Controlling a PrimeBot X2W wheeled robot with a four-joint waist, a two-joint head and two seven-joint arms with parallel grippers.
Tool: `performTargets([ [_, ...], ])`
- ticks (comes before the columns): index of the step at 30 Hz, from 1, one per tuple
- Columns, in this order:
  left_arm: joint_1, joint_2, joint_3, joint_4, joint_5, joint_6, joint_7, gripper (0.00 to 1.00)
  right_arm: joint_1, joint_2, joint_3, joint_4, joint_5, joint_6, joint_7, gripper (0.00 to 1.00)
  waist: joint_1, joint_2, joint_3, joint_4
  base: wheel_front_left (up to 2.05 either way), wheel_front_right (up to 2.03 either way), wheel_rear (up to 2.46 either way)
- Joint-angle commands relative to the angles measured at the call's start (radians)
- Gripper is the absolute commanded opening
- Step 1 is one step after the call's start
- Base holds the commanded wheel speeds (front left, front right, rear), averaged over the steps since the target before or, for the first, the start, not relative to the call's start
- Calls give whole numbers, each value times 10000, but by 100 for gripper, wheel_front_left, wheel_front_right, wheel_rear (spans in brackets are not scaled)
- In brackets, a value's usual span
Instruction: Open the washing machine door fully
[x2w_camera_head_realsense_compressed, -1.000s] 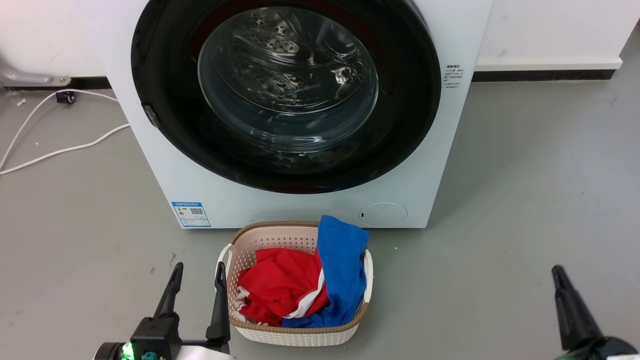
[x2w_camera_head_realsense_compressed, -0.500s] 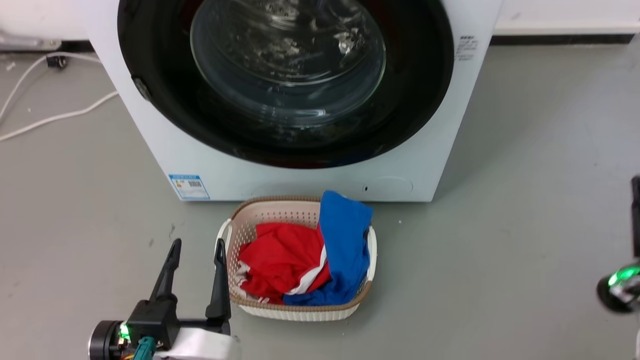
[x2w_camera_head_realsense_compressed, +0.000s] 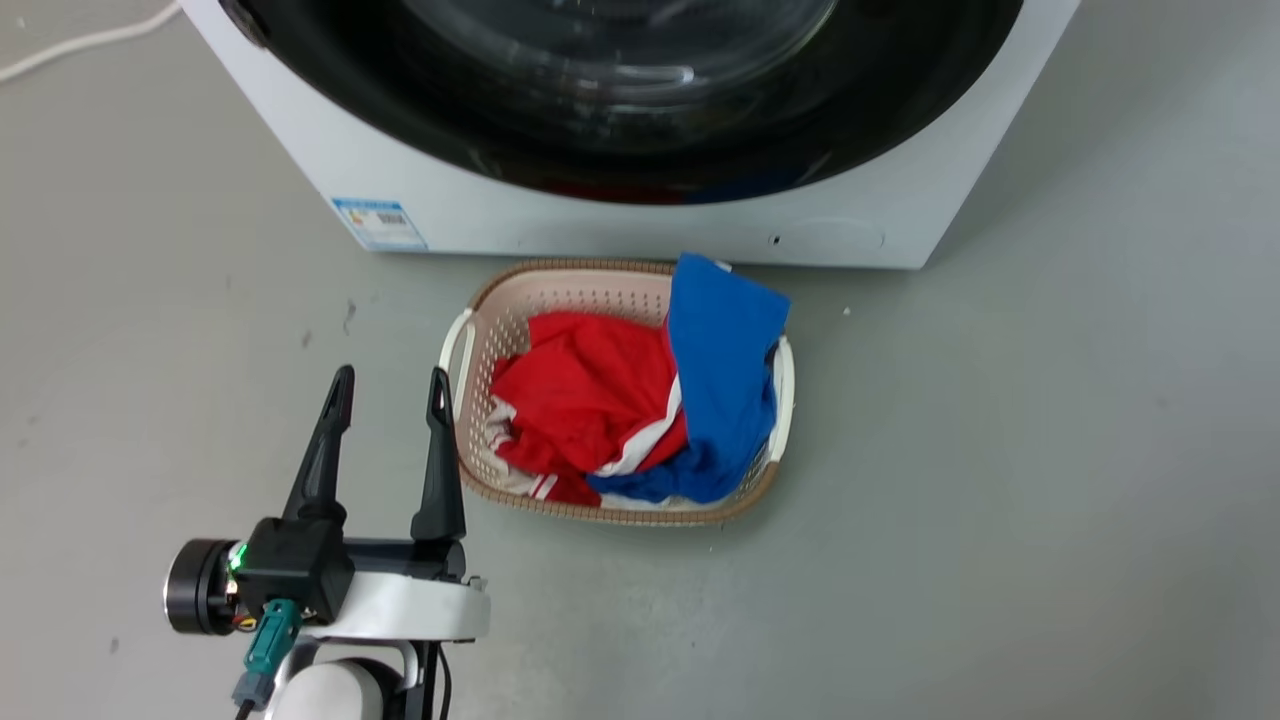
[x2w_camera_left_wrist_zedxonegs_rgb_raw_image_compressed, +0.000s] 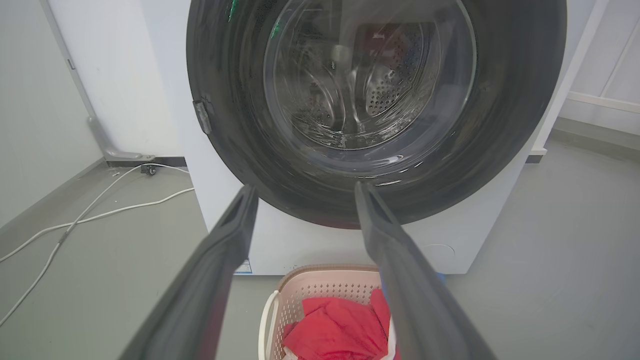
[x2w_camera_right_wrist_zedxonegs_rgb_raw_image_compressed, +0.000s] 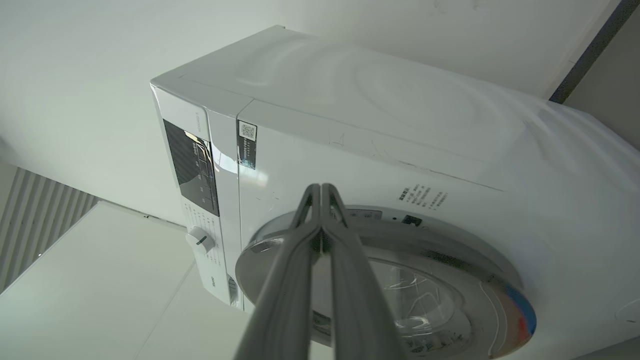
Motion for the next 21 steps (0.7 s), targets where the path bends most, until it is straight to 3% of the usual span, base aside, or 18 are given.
performTargets([
  [1, -212, -5, -18, -73, -25, 55, -28, 100, -457, -153, 102, 184, -54, 4, 131, 0, -1, 0, 568, 185, 0, 0, 0],
  [10, -853, -5, -186, -243, -113, 84, -28, 100, -3017, -992, 1100, 1518, -749, 4, 830, 0, -1, 0, 1726, 518, 0, 0, 0],
  [21, -1315, -6, -364, -436, -260, 233, -28, 100, -5203, -1128, 2493, 2359, -1505, 4, 1996, 0, -1, 0, 2572, 905, 0, 0, 0],
])
